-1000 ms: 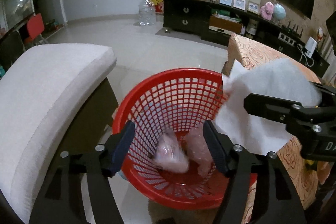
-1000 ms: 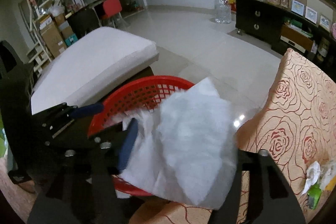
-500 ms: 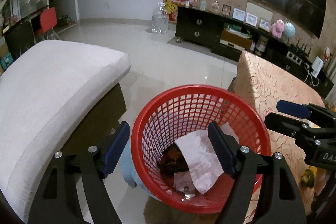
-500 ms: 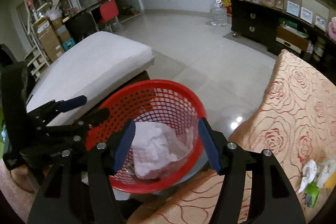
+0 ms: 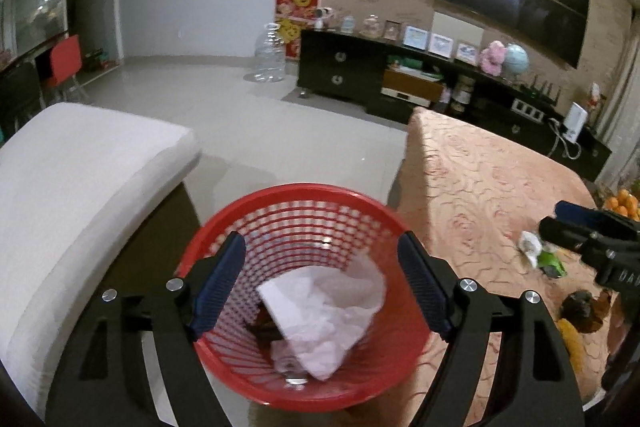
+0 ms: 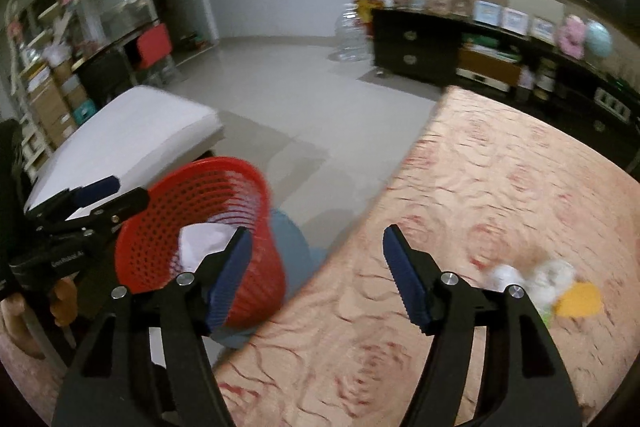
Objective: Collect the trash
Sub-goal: 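Move both open tools back over the table toward the remaining trash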
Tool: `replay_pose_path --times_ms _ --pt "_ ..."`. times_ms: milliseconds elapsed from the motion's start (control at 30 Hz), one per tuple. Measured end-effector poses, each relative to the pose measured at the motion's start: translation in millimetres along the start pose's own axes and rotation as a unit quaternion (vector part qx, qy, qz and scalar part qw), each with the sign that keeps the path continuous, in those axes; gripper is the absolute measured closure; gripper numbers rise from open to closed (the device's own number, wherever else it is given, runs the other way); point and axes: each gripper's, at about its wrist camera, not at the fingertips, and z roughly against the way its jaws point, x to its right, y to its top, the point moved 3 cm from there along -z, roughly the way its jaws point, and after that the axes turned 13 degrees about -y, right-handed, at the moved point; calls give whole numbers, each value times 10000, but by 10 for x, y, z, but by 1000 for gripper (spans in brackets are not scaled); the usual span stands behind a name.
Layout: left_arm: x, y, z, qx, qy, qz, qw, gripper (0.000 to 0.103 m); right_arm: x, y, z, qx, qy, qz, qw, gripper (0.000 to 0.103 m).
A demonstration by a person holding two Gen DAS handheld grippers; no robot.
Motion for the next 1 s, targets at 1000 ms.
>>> replay_pose_path --times_ms 1000 --pt "2035 -539 -485 -609 -1718 -1968 9633 22 2180 -1462 927 -67 -2087 -2069 9558 21"
